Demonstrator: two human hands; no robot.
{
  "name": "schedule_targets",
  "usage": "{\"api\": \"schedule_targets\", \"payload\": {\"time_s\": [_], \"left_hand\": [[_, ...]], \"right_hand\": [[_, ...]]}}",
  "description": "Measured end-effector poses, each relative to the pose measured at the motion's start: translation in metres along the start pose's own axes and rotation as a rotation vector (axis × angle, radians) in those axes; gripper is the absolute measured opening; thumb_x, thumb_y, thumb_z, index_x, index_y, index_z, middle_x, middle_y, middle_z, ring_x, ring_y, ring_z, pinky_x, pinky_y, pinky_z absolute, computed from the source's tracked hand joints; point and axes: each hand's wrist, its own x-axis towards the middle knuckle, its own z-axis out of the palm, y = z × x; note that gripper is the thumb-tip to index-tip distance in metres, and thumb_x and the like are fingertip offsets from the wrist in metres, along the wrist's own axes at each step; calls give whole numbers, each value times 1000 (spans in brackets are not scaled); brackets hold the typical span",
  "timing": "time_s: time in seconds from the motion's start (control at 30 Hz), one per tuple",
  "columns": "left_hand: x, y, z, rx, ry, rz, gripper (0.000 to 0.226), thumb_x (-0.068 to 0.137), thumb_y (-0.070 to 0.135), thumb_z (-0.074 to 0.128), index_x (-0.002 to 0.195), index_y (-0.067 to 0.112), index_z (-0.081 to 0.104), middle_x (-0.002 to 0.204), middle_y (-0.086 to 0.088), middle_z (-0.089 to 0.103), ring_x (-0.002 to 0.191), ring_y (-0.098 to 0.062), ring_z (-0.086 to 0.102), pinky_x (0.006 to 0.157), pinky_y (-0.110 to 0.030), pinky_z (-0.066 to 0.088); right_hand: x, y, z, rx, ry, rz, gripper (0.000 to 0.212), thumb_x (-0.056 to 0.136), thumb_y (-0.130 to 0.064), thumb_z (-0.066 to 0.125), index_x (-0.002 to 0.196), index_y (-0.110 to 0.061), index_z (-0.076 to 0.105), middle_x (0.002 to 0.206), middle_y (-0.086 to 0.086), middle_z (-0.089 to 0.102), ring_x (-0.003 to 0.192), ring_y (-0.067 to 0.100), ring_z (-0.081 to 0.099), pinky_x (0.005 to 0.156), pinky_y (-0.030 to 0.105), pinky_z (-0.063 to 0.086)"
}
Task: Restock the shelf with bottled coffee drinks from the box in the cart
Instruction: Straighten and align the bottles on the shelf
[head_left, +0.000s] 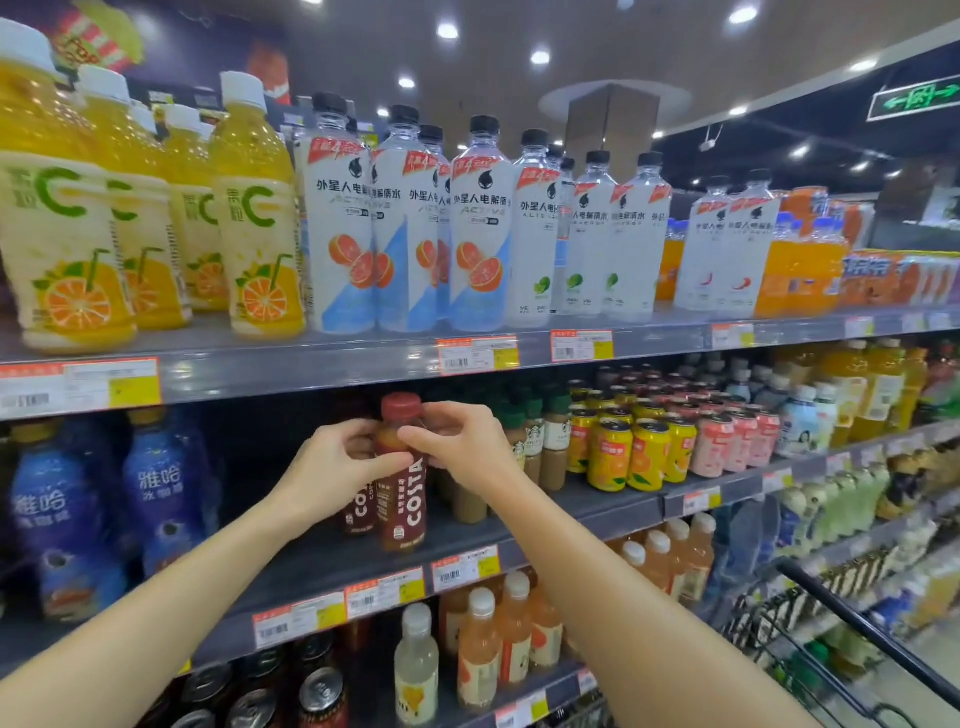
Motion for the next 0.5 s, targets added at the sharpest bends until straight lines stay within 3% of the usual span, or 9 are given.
{"api": "schedule_targets", "payload": {"time_s": [0.3,0.5], "left_hand": [[19,-17,1,46,-25,-86,34,77,36,78,108,28,71,94,7,75,90,-9,71,89,-40,56],[26,-29,14,109,43,-120,32,79,31,77,109,28,70,93,11,74,87,-4,69,78,-23,55]], "right_hand": [[25,21,8,34,-79,38,33,81,-34,76,112,-24,73,99,-4,75,96,11,70,89,42,57],[29,40,15,52,-50,42,31,84,-25,75,114,-23,72,99,-4,75,93,8,70,90,39,57]]}}
